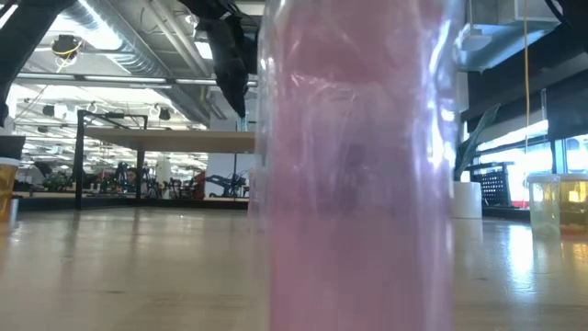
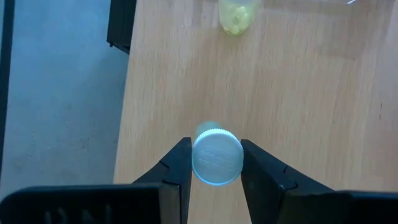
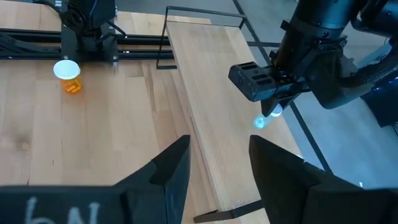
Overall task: Pick and place medicine bottles onto shelf by color
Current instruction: Put the top blue pill bottle on the shelf
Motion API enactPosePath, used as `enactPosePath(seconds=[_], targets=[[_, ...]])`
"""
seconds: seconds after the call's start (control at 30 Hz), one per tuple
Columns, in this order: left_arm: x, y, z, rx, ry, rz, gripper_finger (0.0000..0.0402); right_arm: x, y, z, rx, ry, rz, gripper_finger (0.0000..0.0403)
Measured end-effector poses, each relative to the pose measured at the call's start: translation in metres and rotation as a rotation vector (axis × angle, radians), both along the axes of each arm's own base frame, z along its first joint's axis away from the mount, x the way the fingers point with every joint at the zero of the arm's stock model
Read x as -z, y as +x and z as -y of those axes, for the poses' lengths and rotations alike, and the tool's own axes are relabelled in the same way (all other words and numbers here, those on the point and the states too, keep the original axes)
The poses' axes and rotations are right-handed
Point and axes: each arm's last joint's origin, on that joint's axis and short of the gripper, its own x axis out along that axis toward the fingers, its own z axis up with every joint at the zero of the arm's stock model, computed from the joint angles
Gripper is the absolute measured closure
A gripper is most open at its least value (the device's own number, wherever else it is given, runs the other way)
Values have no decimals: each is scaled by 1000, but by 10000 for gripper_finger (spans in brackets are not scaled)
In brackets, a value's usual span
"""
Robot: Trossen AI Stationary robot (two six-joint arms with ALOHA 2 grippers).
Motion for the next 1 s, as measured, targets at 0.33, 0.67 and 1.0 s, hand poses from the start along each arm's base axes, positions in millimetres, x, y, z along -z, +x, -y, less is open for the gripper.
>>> enactPosePath(seconds=[0.33,0.67,1.0], targets=[[1,0,-1,4,2,-1,304,0,0,0,0,0,1,237],[1,0,-1,2,5,-4,282,0,0,0,0,0,2,237],[1,0,-1,2,5,-4,280,0,0,0,0,0,2,237]])
